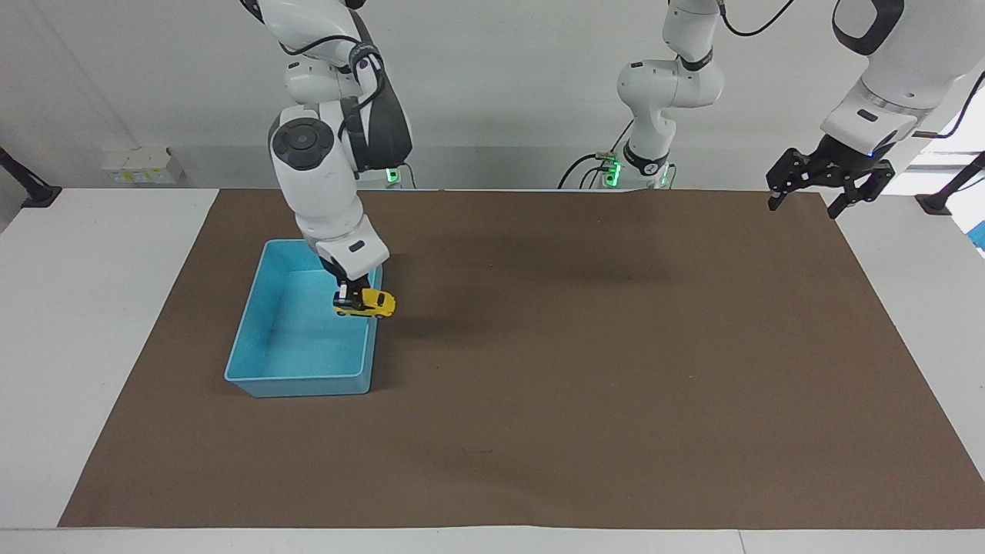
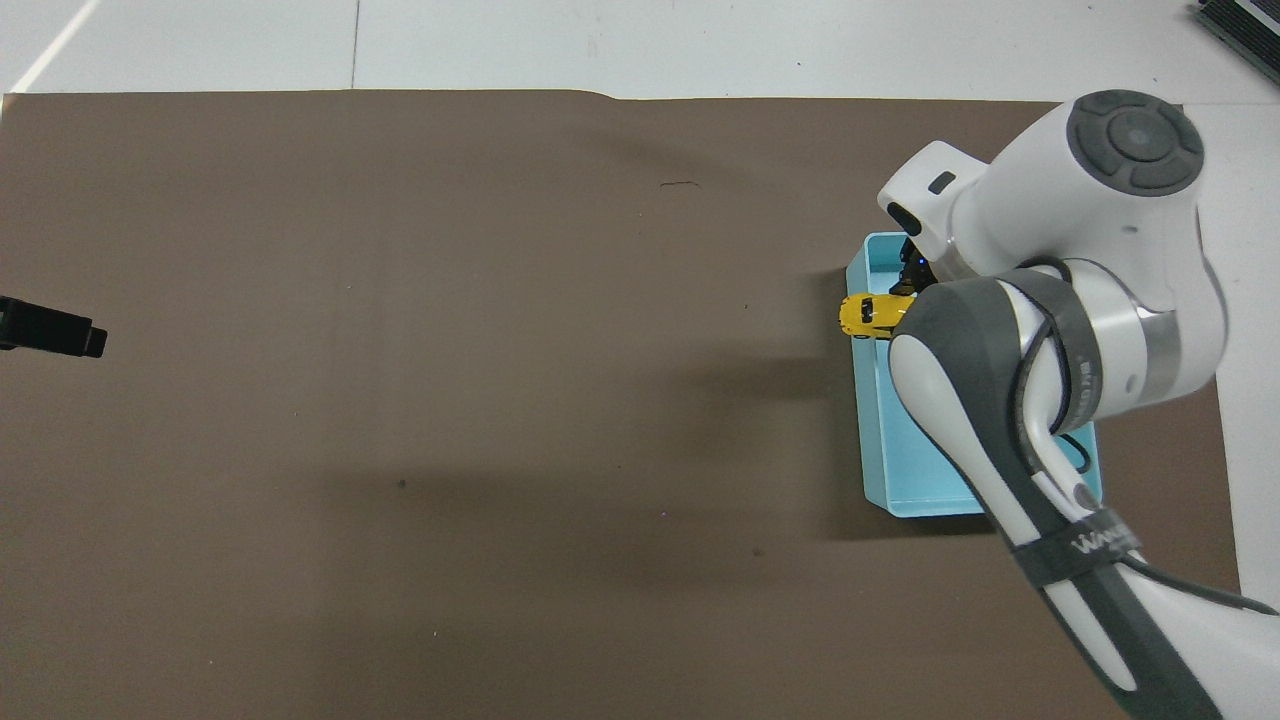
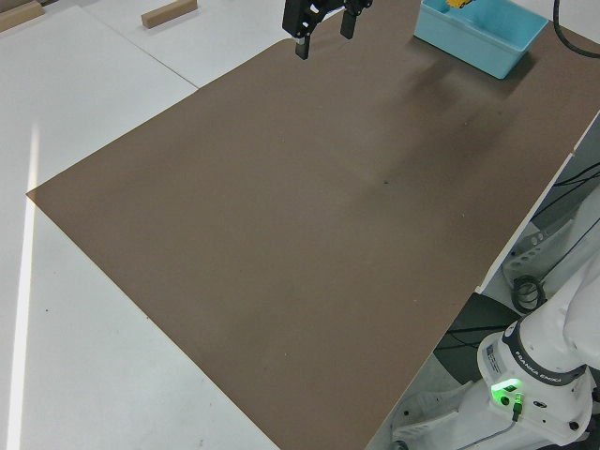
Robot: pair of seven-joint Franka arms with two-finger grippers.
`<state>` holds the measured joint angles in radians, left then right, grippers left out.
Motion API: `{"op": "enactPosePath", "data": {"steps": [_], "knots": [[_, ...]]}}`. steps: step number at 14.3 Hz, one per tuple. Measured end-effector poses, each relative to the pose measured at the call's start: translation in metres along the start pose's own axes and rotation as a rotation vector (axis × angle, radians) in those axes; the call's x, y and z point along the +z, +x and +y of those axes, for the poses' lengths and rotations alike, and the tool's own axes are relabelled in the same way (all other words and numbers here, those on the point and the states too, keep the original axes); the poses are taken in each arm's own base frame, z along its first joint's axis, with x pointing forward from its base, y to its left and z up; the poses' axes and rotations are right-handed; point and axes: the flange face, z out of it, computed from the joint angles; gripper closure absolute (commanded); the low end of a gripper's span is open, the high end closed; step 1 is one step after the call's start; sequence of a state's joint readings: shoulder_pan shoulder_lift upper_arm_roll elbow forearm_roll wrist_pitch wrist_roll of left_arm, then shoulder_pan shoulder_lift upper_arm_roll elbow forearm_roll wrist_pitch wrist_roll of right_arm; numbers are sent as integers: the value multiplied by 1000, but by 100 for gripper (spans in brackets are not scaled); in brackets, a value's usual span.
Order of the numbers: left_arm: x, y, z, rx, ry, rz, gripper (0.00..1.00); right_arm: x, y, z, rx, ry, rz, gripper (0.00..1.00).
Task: Wind up and store yellow beetle car
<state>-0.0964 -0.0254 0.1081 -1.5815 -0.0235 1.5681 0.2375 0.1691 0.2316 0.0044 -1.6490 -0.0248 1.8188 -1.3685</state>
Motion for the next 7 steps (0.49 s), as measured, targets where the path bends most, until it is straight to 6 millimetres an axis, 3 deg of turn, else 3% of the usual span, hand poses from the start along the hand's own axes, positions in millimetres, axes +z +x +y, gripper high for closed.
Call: {"op": "enactPosePath", "data": {"steps": [4,7], "knots": [[0,0,0,0,0,0,0,17,-60,1,-53,25,4,90],[0,0,0,0,0,0,0,39,-79,-13,-63,-11,9,90]]}}
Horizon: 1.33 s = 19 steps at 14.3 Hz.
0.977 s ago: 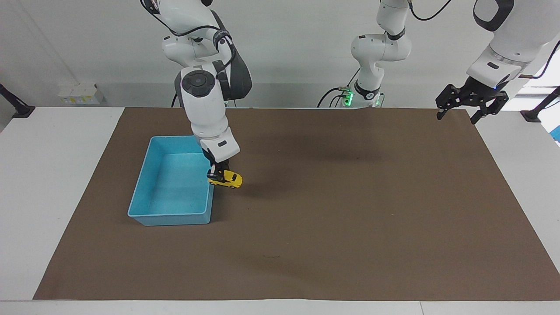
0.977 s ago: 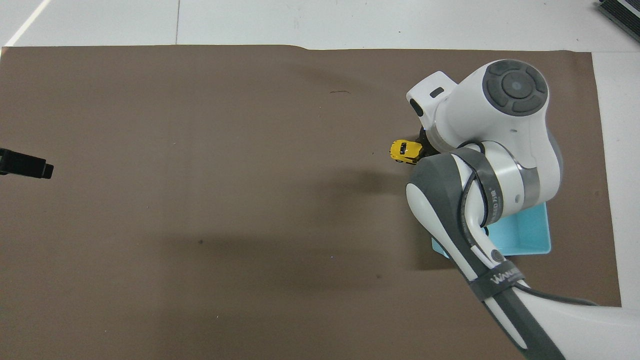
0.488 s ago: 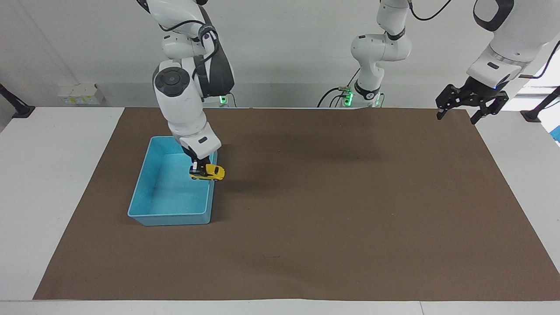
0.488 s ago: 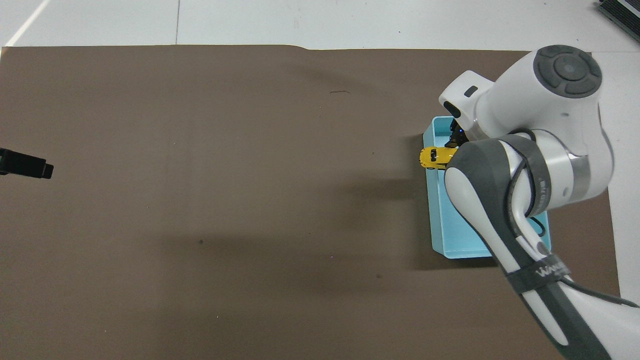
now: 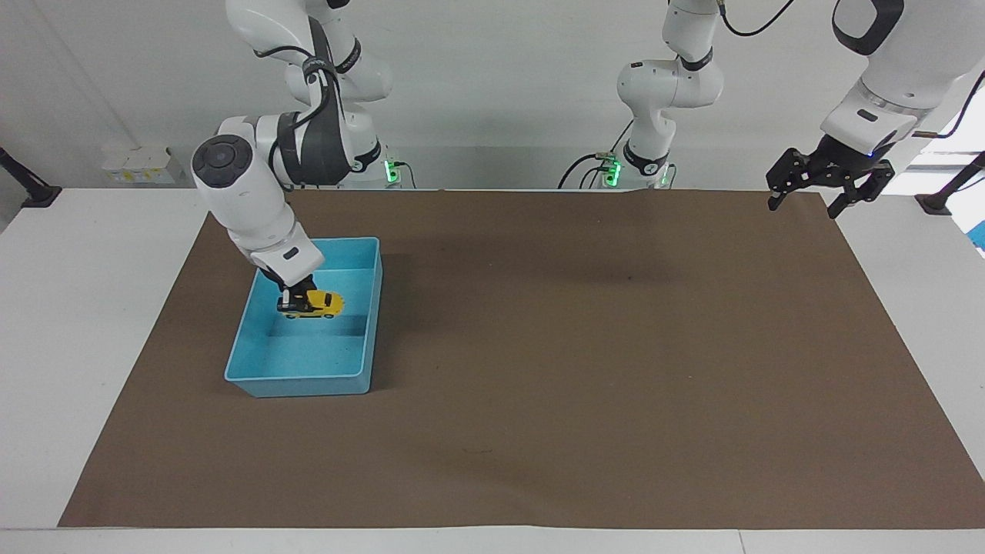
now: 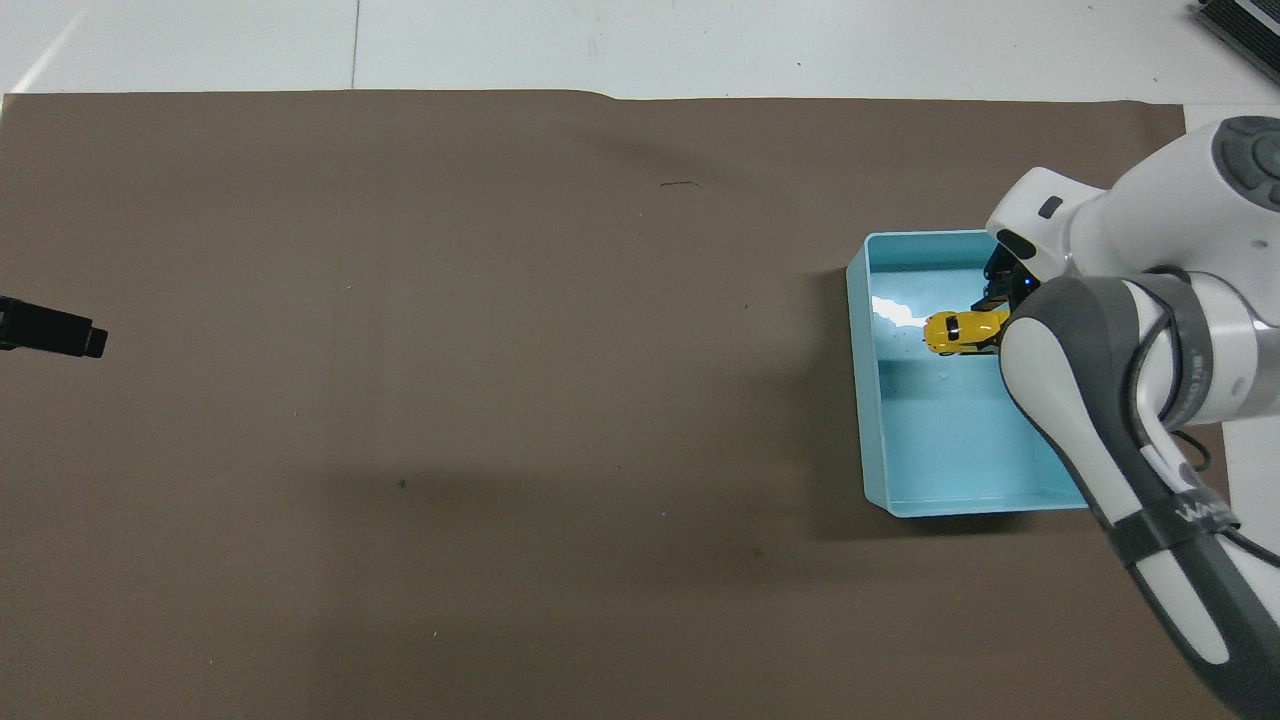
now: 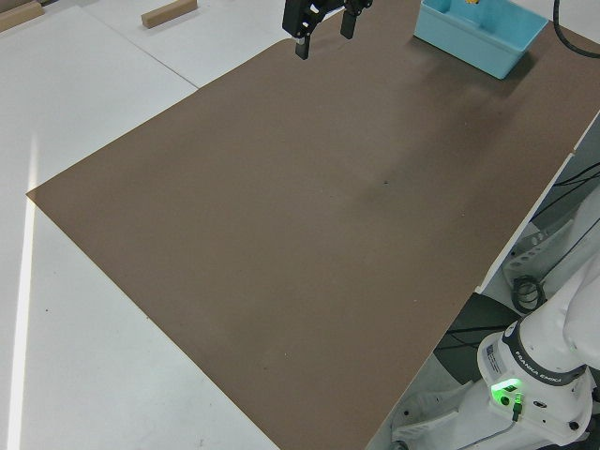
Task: Wind up and store yellow beetle car
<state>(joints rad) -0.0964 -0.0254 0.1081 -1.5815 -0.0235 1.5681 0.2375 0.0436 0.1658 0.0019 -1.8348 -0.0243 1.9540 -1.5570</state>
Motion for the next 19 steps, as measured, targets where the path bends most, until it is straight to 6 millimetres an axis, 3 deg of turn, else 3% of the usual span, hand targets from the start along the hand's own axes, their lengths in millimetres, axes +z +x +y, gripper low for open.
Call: {"op": "enactPosePath", "data": {"steps": [6,16,17,19], "knots": [[0,0,0,0,0,0,0,40,2,-31,-5,-13,2,90],[0,0,0,0,0,0,0,92,-16,-45,-14,-56,4,90],[0,0,0,0,0,0,0,97,-16,-45,-14,-59,4,86],[0,0,0,0,0,0,0,106,-14,-43,-17,-66,4,22]]}}
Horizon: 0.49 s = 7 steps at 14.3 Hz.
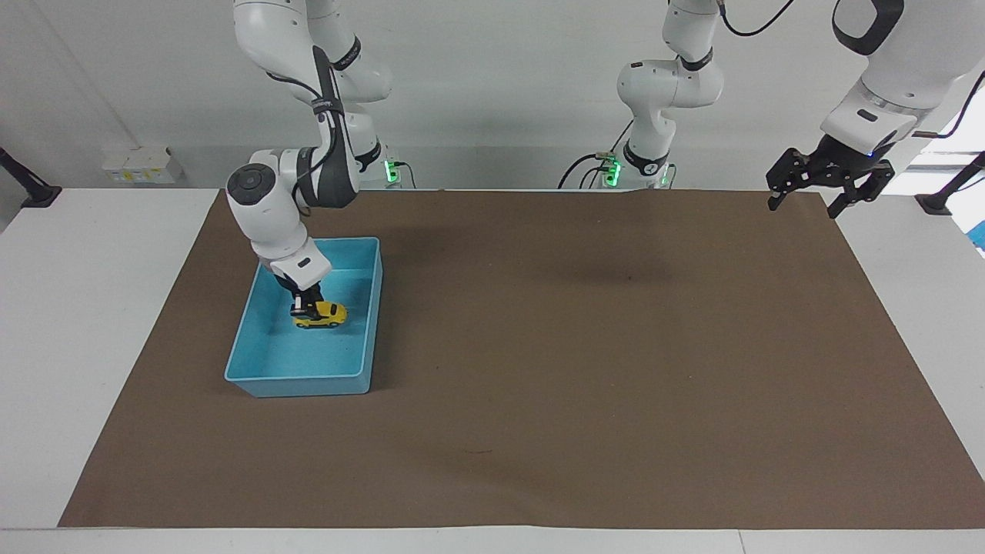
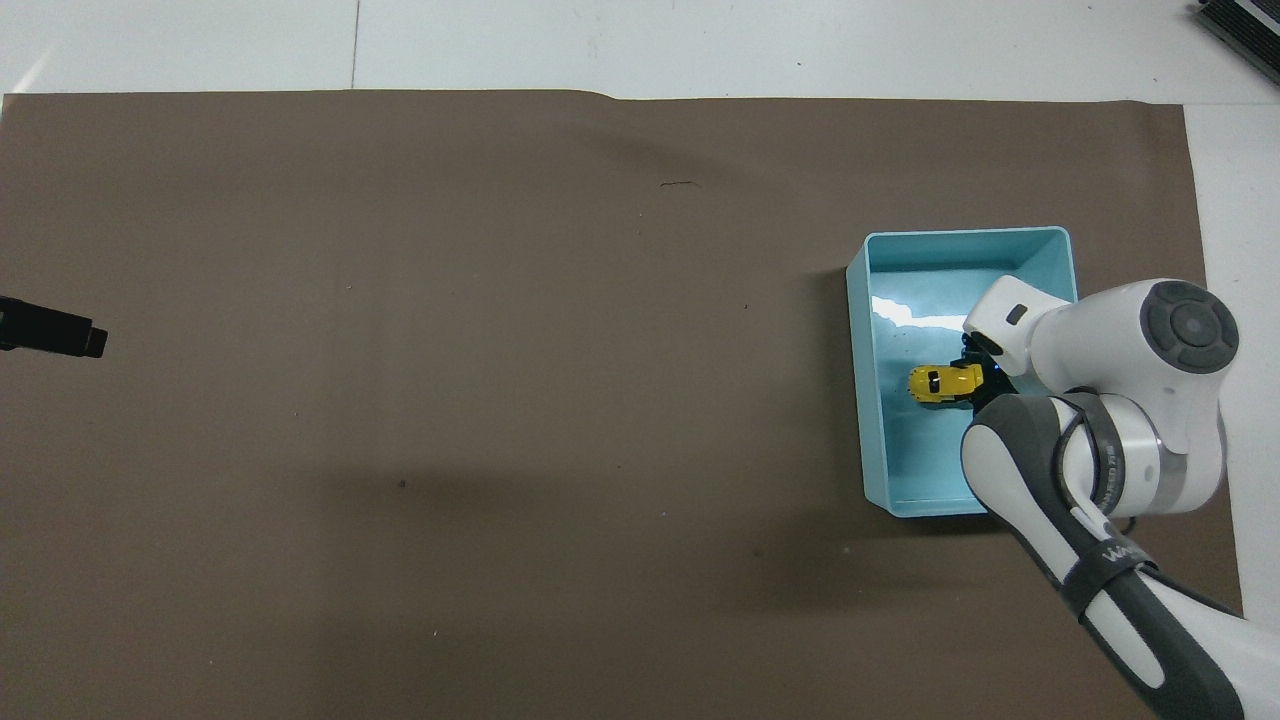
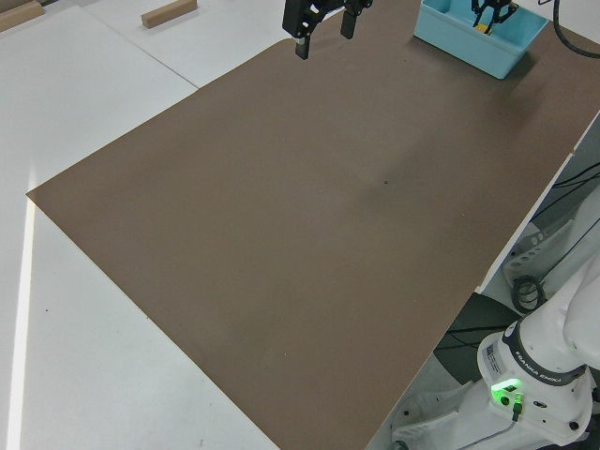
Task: Wind up and store yellow beetle car
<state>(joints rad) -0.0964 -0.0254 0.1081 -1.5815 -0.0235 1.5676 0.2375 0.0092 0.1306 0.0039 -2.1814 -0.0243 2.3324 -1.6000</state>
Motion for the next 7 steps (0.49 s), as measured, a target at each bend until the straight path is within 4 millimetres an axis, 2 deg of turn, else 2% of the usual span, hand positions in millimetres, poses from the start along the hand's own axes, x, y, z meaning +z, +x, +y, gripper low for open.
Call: {"op": "enactPosePath", "data": {"steps": [1,7], "knots": [[0,0,0,0,0,0,0,3,0,0,-1,2,0,0],[0,0,0,0,0,0,0,-1,3,3,4,7,1,0]]}}
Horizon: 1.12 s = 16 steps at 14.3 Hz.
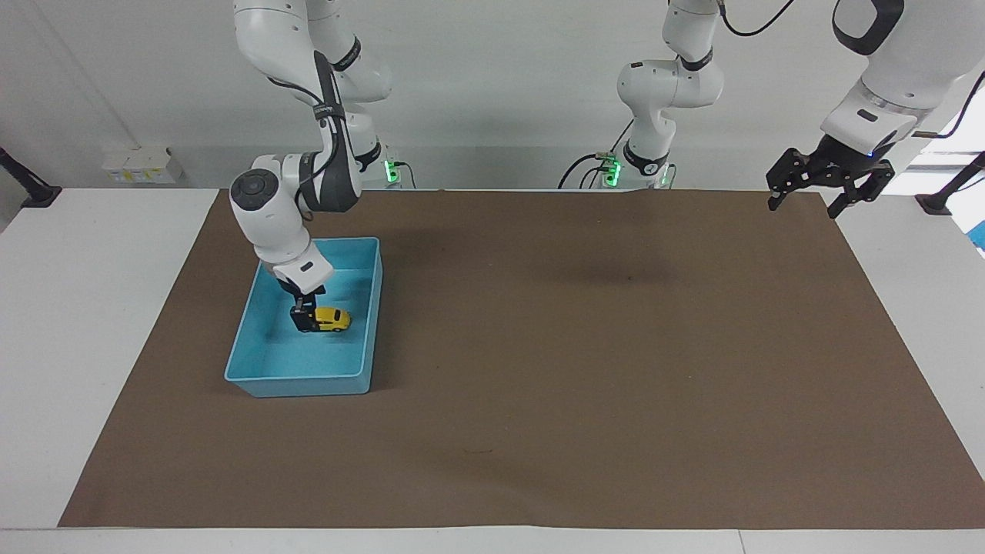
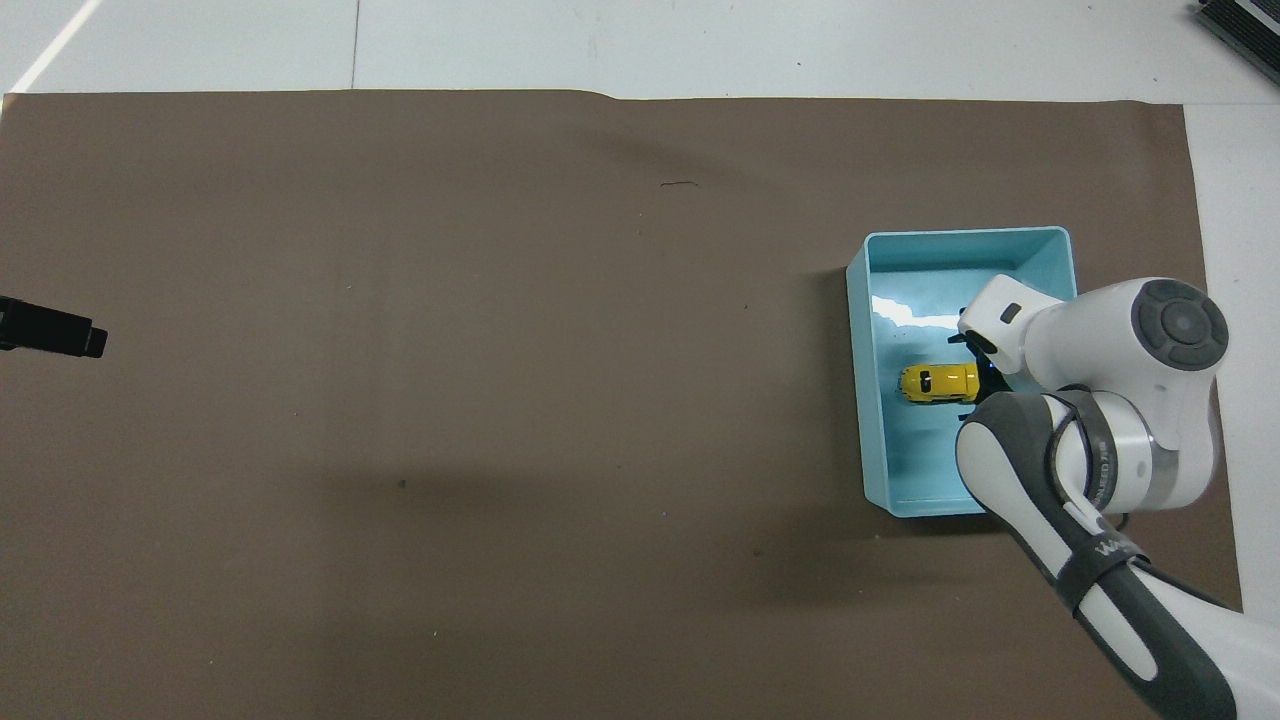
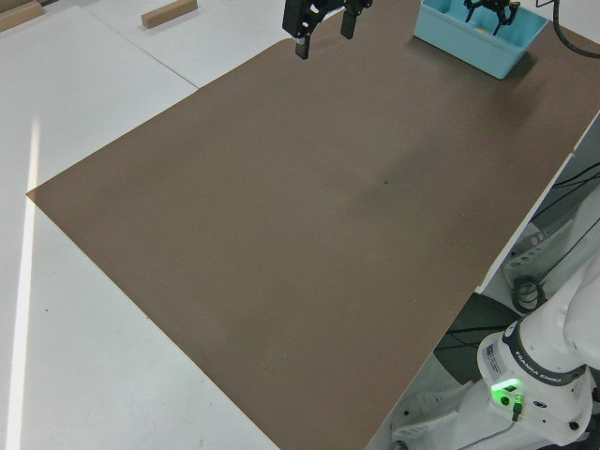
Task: Wind up and store yellow beetle car
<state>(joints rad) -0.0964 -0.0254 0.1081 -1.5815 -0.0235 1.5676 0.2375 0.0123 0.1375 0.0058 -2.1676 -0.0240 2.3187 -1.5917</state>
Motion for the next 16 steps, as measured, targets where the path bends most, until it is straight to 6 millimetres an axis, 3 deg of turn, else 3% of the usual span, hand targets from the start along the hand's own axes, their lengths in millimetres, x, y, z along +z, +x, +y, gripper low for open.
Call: {"op": "enactPosePath", "data": {"steps": [2,6,9,13,16], "knots": [[0,0,0,0,0,0,0,-17,6,8,10,16,0,0],[0,0,0,0,0,0,0,-82,11,29,65,19,-2,0],[0,0,0,1,0,0,0,-116,10,35,167,23,0,0],[0,0,0,-3,0,0,0,-153,13,36,428,16,42,0],[1,-3,1,-4,-5,-23,0,-189,17,21,685,17,44,0]]}}
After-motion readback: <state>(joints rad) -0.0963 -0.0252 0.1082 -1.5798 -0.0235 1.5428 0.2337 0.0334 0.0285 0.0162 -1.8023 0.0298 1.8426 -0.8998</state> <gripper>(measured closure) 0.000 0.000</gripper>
